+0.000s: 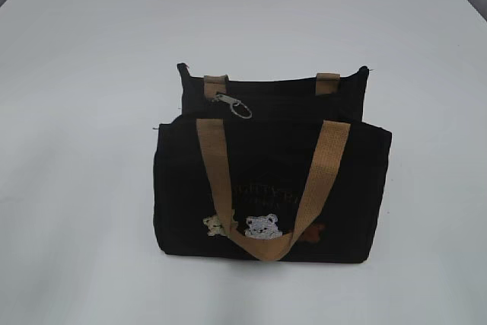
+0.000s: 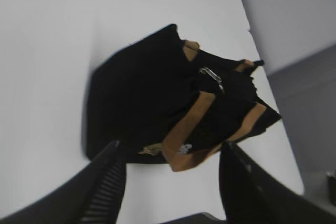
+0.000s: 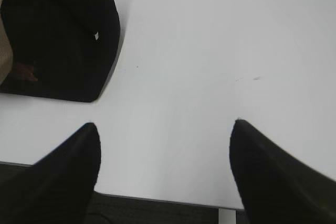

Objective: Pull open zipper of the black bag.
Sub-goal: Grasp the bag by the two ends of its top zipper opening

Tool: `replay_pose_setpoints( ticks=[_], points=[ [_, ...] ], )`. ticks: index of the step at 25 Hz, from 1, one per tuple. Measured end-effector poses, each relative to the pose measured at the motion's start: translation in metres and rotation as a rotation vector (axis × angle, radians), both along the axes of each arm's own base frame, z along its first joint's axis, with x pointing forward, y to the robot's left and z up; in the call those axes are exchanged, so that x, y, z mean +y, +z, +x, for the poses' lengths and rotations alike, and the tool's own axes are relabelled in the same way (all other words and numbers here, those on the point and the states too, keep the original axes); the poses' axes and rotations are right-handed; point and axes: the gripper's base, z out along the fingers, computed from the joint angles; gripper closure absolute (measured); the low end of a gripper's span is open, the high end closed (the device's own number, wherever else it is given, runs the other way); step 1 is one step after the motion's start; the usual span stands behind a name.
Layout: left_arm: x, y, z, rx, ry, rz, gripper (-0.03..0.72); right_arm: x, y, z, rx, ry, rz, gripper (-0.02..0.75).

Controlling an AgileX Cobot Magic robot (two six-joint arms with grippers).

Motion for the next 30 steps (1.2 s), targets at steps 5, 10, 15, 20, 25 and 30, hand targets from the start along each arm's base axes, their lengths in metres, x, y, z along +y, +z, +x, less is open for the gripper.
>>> replay_pose_setpoints(
  ticks=[5,10,15,20,25,30],
  points=[
    [-0.019,-0.005,0.068,0.192,-0.147,-0.101,0.263,0.002,0.000,0.013,0.082,0.018,0.024,0.148],
    [-0.050,-0.021,0.114,0.325,-0.267,-0.099,0.263,0.004,0.007,0.024,0.074,0.056,0.017,0.148],
    [-0.082,-0.050,0.158,0.440,-0.315,-0.068,0.263,0.007,0.024,0.043,0.048,0.080,0.042,0.148],
    [-0.097,-0.068,0.194,0.487,-0.315,-0.056,0.263,0.010,0.031,0.060,0.071,0.098,0.087,0.148],
    [-0.103,-0.080,0.214,0.518,-0.322,-0.054,0.263,0.014,0.033,0.072,0.081,0.152,0.104,0.148],
    [-0.107,-0.089,0.224,0.538,-0.323,-0.049,0.333,0.024,0.026,0.095,0.160,0.256,0.119,0.148]
  ],
)
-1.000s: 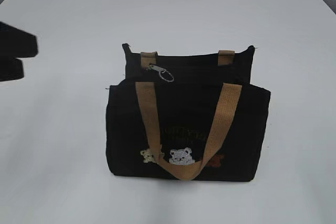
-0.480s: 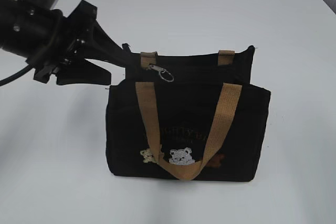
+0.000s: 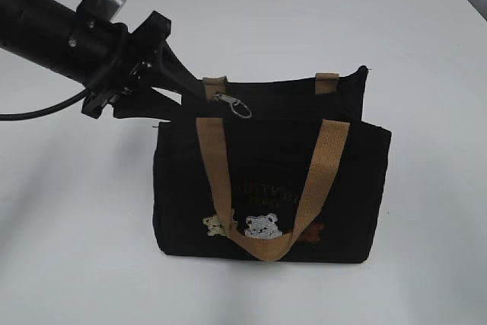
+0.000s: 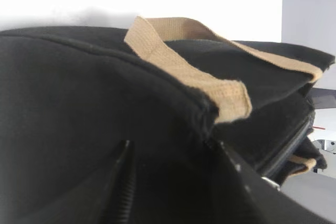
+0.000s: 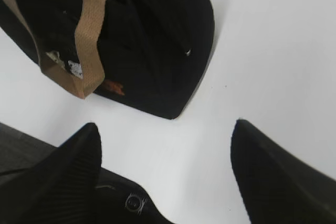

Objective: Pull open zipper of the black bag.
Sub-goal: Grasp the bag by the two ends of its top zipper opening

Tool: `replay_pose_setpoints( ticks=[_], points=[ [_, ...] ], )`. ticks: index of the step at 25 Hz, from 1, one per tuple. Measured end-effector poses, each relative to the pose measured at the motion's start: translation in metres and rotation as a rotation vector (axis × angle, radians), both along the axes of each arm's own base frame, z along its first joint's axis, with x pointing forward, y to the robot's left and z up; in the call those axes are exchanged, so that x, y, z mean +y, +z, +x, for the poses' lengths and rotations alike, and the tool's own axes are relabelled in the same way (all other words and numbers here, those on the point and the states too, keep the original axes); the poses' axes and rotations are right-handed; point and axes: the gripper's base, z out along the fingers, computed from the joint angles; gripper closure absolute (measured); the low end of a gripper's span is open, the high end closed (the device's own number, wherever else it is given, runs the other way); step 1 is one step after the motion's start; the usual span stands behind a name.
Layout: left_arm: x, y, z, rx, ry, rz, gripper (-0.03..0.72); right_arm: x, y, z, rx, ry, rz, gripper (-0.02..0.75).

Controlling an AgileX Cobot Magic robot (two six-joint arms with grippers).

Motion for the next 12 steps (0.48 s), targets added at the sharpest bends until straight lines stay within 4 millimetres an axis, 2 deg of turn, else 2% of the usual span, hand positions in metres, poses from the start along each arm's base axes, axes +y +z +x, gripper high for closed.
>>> replay_pose_setpoints(
  ticks=[6,10,12],
  points=[
    [-0.005,-0.006,0.003,-0.009,-0.004,0.004,0.500,0.019,-0.015,0.042,0.134,0.126,0.028,0.148],
    [-0.008,-0.003,0.003,-0.014,-0.021,-0.004,0.640,0.039,0.001,0.068,0.072,0.256,0.008,0.148],
    [-0.008,-0.001,0.003,-0.013,-0.040,-0.004,0.665,0.051,0.013,0.079,0.024,0.323,-0.009,0.148]
  ],
)
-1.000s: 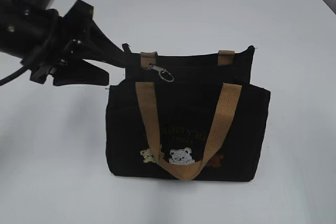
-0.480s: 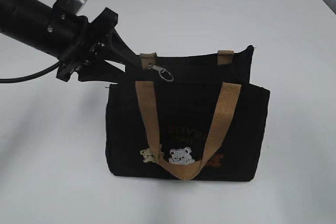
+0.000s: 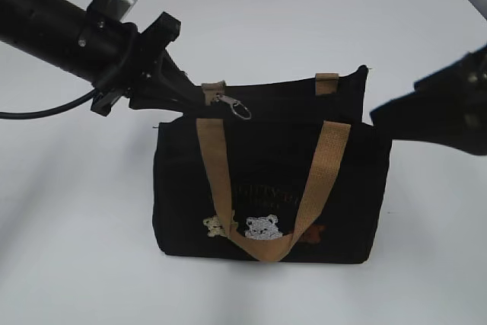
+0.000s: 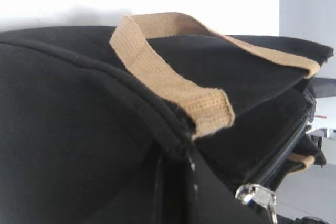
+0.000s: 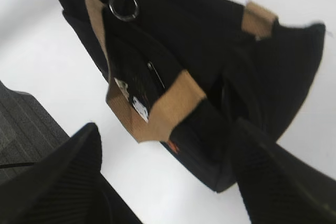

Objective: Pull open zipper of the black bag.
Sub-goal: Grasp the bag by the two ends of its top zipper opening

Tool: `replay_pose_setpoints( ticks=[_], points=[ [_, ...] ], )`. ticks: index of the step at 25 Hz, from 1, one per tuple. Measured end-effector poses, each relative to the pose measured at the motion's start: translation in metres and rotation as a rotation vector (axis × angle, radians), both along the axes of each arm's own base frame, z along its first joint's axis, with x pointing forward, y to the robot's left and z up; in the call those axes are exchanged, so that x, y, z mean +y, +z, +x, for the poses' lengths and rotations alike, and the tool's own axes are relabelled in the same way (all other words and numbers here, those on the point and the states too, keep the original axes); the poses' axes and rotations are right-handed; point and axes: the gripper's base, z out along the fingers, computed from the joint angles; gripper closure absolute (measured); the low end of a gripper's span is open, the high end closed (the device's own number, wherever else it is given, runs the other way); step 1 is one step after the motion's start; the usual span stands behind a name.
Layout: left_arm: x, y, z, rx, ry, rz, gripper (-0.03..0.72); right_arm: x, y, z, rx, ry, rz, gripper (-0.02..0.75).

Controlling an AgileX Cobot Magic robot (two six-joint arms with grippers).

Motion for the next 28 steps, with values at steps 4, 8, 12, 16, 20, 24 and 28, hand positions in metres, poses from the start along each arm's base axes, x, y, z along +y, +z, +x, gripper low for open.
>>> replay_pose_setpoints(
  ticks=[4,8,12,16,20,24,28],
  points=[
    [-0.001,0.005,-0.001,0.002,-0.034,-0.005,0.671,0.027,0.012,0.020,-0.050,0.134,-0.027,0.150],
    [-0.001,0.016,-0.006,-0.016,-0.054,-0.017,0.671,0.056,0.014,0.033,-0.082,0.270,-0.061,0.190],
    [0.001,0.026,-0.011,-0.046,-0.069,-0.016,0.672,0.081,0.005,0.043,-0.106,0.382,-0.118,0.237],
    [0.001,0.029,-0.013,-0.048,-0.076,-0.018,0.673,0.101,-0.009,0.048,-0.116,0.449,-0.168,0.247],
    [0.001,0.029,-0.014,-0.045,-0.080,-0.019,0.673,0.115,-0.021,0.048,-0.130,0.505,-0.219,0.251],
    [0.001,0.029,-0.014,-0.044,-0.082,-0.020,0.673,0.118,-0.022,0.054,-0.199,0.484,-0.245,0.253],
    [0.001,0.029,-0.014,-0.043,-0.083,-0.020,0.673,0.117,-0.020,0.060,-0.266,0.460,-0.271,0.293]
  ],
)
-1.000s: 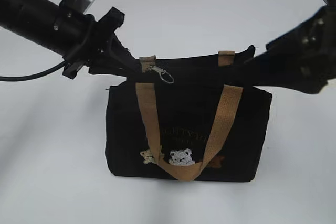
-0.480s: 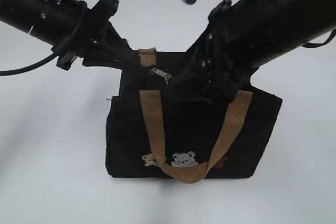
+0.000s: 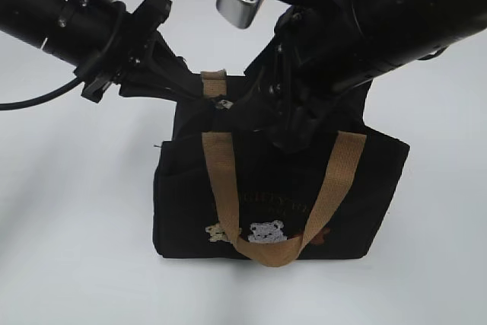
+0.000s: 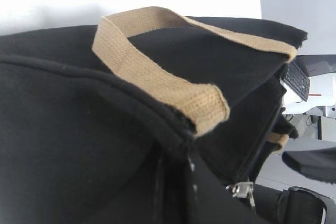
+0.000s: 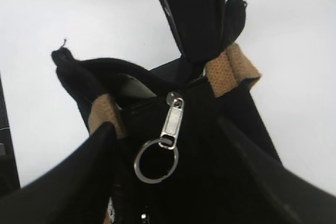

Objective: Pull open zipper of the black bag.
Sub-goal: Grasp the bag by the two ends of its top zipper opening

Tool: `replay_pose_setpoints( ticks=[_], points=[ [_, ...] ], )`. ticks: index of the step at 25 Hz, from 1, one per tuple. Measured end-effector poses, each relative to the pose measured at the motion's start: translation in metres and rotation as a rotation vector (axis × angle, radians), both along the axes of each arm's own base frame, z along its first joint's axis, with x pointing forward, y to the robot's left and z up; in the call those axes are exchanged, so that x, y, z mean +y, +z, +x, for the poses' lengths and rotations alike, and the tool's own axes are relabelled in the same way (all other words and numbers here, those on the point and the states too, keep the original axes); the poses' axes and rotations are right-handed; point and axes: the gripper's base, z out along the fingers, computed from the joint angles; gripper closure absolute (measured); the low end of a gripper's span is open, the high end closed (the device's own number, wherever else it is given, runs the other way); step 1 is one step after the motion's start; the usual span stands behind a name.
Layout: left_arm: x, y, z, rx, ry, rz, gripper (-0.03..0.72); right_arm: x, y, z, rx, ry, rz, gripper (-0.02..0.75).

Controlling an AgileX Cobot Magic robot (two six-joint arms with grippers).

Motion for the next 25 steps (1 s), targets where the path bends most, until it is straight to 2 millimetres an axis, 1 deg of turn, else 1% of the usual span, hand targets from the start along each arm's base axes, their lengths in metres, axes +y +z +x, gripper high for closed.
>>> replay_pose_setpoints(
  ticks=[2,5,9,12,16,18,23,25],
  points=[
    [0.000,0.000,0.000,0.000,0.000,0.000,0.673,-0.001,0.000,0.001,-0.015,0.003,-0.011,0.330],
    [0.000,0.000,0.000,-0.001,0.000,0.000,0.673,-0.001,0.000,0.001,-0.018,0.006,-0.019,0.359],
    [0.000,0.001,0.000,-0.001,-0.001,-0.001,0.673,-0.001,0.000,0.000,-0.010,0.005,-0.012,0.367],
    [0.000,0.001,0.000,-0.001,-0.001,-0.001,0.673,0.001,0.001,0.000,0.008,-0.016,0.030,0.368],
    [0.000,0.001,0.000,-0.002,-0.001,-0.001,0.673,0.003,0.003,0.004,-0.012,-0.042,0.062,0.368],
    [0.000,0.001,0.000,-0.002,-0.001,-0.001,0.673,0.004,0.000,0.005,-0.003,-0.043,0.057,0.368],
    [0.000,0.001,0.000,-0.003,-0.001,0.000,0.673,0.009,-0.019,0.012,0.044,-0.040,0.017,0.370],
    [0.000,0.001,0.000,-0.003,-0.002,0.001,0.673,0.009,-0.021,0.013,0.036,-0.033,-0.001,0.376]
  ],
)
